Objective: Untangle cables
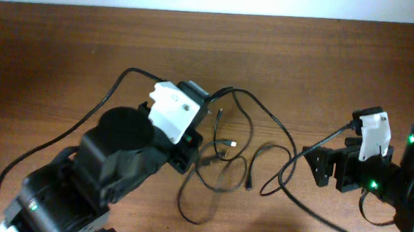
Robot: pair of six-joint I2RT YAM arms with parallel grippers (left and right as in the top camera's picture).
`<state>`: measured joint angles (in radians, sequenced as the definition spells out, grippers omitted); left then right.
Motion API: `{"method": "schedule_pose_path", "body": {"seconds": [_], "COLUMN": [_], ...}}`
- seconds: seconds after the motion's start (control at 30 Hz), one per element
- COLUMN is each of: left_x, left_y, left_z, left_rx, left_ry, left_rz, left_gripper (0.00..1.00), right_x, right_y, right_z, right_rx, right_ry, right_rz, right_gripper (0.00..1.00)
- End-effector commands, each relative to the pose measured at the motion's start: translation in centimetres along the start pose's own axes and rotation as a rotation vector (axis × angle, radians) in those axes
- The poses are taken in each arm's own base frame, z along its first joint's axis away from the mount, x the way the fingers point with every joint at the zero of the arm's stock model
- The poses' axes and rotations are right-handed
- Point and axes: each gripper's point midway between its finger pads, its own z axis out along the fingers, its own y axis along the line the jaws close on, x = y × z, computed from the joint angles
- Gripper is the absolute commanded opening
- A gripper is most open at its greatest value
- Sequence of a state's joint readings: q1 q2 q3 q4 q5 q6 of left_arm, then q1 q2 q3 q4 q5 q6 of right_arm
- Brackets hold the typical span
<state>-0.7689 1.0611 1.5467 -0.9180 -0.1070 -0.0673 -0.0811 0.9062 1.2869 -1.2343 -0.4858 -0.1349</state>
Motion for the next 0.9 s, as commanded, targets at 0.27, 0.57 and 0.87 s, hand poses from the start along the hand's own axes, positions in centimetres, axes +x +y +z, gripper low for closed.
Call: {"method": "schedule_pose_path", "body": {"seconds": [0.27, 0.57, 0.87], "left_x": [2.8, 3.7, 4.1], "left_y": [2.7, 4.8, 4.8], "left_z": [6.6, 5.9, 5.8], "left_rx": [-0.21, -0.348, -0.352], "left_ry": [0.169, 0.184, 0.203], "left_rz": [-0.058, -0.152, -0.147], "left_gripper": [0.0, 0.14, 0.33], "right_x": [0.4, 0.5, 0.6], "right_y": [0.8, 0.8, 0.8], "right_z": [-0.6, -0.6, -0.6], "right_rx": [-0.029, -0.029, -0.029], "right_ry": [0.009, 0.011, 0.015], "right_rz": [-0.001, 0.001, 0.003], "right_gripper": [0.99, 1.0, 0.99]}}
